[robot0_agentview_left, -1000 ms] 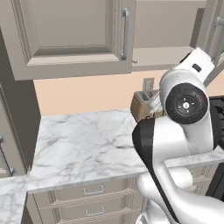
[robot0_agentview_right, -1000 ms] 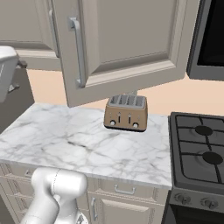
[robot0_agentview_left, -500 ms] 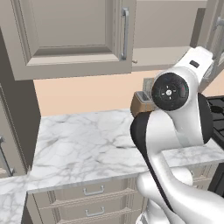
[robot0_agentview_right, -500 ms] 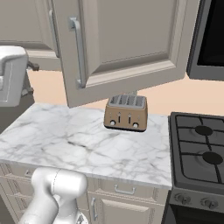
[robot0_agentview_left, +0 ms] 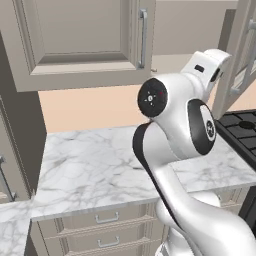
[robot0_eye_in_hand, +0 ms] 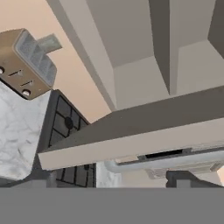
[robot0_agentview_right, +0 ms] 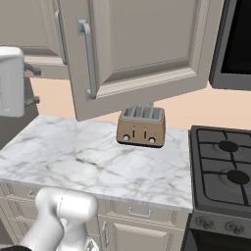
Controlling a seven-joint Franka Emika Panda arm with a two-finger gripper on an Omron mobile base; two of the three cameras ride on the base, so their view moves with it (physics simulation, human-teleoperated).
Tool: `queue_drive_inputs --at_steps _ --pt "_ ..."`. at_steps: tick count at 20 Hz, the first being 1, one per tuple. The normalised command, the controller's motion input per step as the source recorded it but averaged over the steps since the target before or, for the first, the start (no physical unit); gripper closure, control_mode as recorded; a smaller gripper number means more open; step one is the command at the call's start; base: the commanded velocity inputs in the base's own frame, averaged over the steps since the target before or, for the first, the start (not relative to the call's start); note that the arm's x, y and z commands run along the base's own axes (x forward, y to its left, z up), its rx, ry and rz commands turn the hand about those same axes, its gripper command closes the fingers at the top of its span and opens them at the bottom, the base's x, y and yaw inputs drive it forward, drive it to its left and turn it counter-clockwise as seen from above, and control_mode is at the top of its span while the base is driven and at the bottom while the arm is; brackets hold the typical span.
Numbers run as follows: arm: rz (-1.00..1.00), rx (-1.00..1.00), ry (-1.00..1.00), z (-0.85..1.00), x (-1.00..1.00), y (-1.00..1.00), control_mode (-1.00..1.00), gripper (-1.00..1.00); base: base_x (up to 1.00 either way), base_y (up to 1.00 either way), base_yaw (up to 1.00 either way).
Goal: Open the cabinet. Pick the dish brush and place it next to the sink. Then close the cabinet.
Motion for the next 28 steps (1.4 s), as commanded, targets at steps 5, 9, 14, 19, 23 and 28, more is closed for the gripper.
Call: queue_drive_inputs --at_steps 5,9,14,19,23,28 --pt "-0.11 -0.08 0.00 -0.01 0.14 -0.01 -1.00 -1.00 0.00 0.00 0.00" --pt "-0.02 0.00 0.00 -0.12 0.31 -0.02 -1.00 -1.00 0.00 0.00 0.00" --pt "0.00 0.00 0.00 -0.02 0.41 0.00 -1.00 -1.00 0.00 0.00 0.00" --pt "0.00 -0.01 0.00 0.00 0.16 -0.34 -1.00 -1.00 0.00 0.00 0.00" --pt "-0.01 -0.02 0.00 0.00 0.03 -0.58 -1.00 -1.00 0.00 0.00 0.00" --pt "-0.02 0.00 0.00 0.00 0.04 -0.16 -1.00 -1.00 0.00 0.00 0.00"
